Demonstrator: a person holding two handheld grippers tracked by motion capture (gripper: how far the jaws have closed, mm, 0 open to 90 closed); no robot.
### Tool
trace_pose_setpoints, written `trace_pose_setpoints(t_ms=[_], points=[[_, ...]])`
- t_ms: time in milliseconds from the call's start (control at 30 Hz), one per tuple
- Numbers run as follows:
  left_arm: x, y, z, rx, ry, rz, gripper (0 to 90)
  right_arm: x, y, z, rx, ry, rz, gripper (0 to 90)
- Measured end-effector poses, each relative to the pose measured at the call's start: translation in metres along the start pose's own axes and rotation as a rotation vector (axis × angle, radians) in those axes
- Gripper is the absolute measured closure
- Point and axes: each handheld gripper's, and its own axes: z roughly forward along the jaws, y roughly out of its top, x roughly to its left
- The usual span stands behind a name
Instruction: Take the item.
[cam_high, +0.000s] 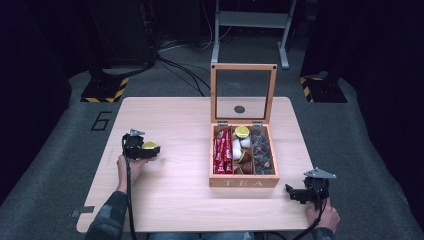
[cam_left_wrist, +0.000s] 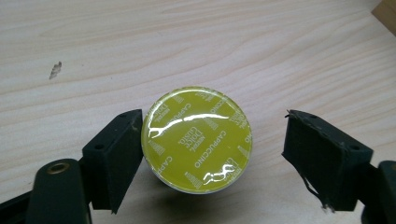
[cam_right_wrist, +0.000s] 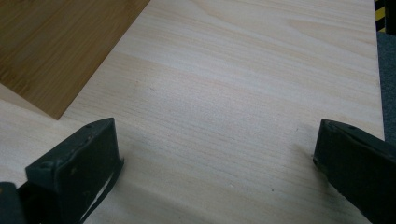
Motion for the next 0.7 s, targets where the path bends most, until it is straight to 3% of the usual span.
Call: trace_pose_setpoints(t_ms=[100,233,700], points=[[-0.005,0.001,-0.005,-0.037,-0.013,-0.014,17.5,0.0,0.0,0.0,0.0,0.0,0.0,0.0],[-0.011,0.006,-0.021,-0.07,-0.037,0.014,15.4,0.0,0.0,0.0,0.001,-0.001,-0.004,0.0],[-0.023,0.005,-0.068,-0.134,-0.041,0.093,14.3,0.0,0.0,0.0,0.0,0.0,-0.002,0.0]])
